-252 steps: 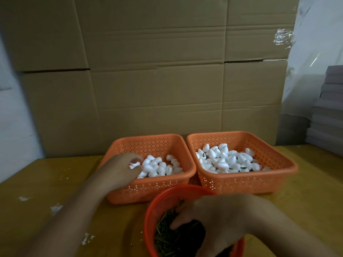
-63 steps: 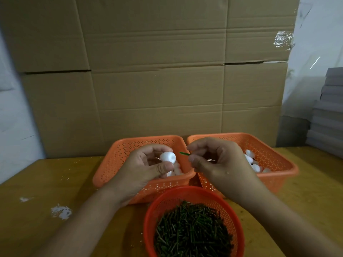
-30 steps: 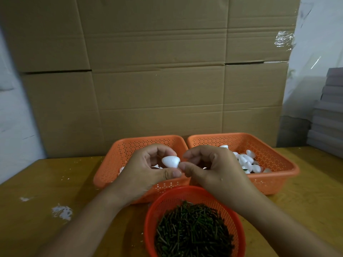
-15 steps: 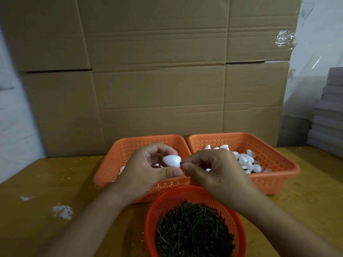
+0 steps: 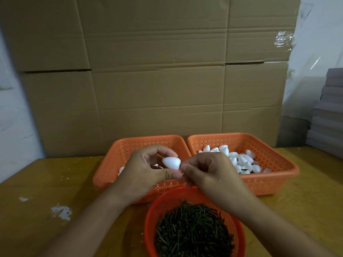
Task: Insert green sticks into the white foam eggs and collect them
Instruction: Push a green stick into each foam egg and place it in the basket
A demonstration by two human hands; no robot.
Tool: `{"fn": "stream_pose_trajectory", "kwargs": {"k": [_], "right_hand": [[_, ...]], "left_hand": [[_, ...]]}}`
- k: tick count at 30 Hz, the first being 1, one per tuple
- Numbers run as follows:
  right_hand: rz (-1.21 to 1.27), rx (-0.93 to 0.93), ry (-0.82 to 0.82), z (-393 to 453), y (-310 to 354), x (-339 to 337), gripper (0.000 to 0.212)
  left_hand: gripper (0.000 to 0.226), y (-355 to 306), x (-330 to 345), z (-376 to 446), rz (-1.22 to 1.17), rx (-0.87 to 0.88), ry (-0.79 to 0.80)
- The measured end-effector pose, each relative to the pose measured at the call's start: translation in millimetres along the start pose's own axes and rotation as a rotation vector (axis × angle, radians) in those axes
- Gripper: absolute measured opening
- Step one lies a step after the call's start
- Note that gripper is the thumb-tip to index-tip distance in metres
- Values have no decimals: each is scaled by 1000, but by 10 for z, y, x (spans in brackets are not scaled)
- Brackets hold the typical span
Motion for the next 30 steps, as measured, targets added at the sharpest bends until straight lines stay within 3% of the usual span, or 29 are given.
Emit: {"fn": "stream_pose_trajectory", "kwargs": {"k": [7,17,24,30], "right_hand": [[207,77,-38,5,-38,-4,18],[178,77,-74,-3,-38,8,9],[106,58,-70,-19,-46,7,19],[99,67,16,-8,-51,80,28]], "left_hand": [[38,5,19,-6,-133,-49,-8],[46,40,-42,-24,-250,-101,-56],[33,68,-7,-16,-270,-128,-33],[36,63,1,-21,-266,-140,39]]}}
Point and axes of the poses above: each hand's wrist, its own z-axis towards the middle knuckle, its own x-axis out of the palm, y = z × x, the point moved 8 cm from there along z, towards the middle knuckle, and after that the axes turned 10 degrees about y, right-handed, at the moved point
